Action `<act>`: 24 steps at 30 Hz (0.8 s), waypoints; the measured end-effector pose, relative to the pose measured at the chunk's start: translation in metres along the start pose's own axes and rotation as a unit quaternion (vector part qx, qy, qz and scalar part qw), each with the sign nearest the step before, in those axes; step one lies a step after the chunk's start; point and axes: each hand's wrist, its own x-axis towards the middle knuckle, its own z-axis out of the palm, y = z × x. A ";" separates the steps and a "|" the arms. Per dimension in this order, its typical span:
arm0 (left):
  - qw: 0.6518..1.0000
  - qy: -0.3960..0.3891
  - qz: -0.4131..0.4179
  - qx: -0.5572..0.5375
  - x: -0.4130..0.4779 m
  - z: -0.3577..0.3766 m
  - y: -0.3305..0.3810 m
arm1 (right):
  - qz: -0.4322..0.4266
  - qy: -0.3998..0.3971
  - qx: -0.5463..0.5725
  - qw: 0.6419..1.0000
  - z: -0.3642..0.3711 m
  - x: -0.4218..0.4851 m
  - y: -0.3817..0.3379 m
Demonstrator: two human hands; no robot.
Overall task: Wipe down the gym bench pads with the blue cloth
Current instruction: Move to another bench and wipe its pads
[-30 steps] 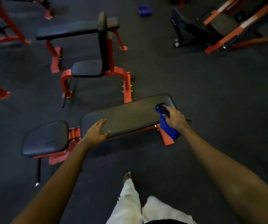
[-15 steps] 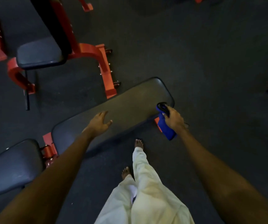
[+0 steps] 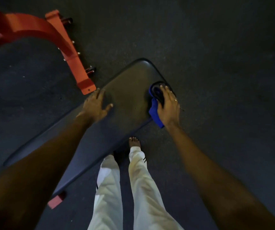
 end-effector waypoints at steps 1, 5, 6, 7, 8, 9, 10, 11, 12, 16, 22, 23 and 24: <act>1.000 0.017 0.006 0.002 0.019 0.006 -0.004 | 0.005 0.007 0.000 1.000 0.009 0.004 -0.001; 0.999 0.014 -0.008 -0.034 0.082 0.014 0.008 | 0.039 -0.005 -0.042 0.998 0.044 -0.004 0.003; 0.999 -0.001 -0.014 -0.033 0.094 0.017 0.014 | 0.047 0.004 -0.048 0.998 0.050 -0.008 0.005; 0.999 -0.015 -0.020 -0.028 0.104 0.021 0.020 | 0.056 0.018 -0.046 0.997 0.054 -0.011 0.006; 0.999 -0.015 -0.030 -0.017 0.110 0.029 0.023 | 0.063 0.034 -0.041 0.997 0.058 -0.011 0.008; 0.999 0.009 -0.037 -0.002 0.112 0.036 0.027 | 0.067 0.047 -0.036 0.996 0.061 -0.009 0.009; 0.998 0.048 -0.043 0.012 0.110 0.043 0.032 | 0.067 0.060 -0.037 0.995 0.063 -0.005 0.010; 0.995 0.089 -0.048 0.026 0.108 0.048 0.035 | 0.064 0.071 -0.042 0.995 0.063 0.002 0.010; 0.991 0.121 -0.050 0.038 0.106 0.053 0.037 | 0.059 0.081 -0.047 0.994 0.064 0.012 0.009; 0.984 0.164 -0.036 0.059 0.108 0.061 0.035 | 0.029 0.070 -0.061 0.995 0.059 0.075 -0.010; 0.982 0.180 -0.038 0.049 0.108 0.062 0.034 | -0.096 0.029 -0.088 0.991 0.056 0.104 -0.018; 0.982 0.179 -0.039 0.046 0.109 0.061 0.035 | -0.104 0.019 -0.089 0.990 0.054 0.104 -0.014; 0.982 0.179 -0.040 0.043 0.109 0.061 0.035 | -0.099 0.011 -0.087 0.991 0.053 0.106 -0.013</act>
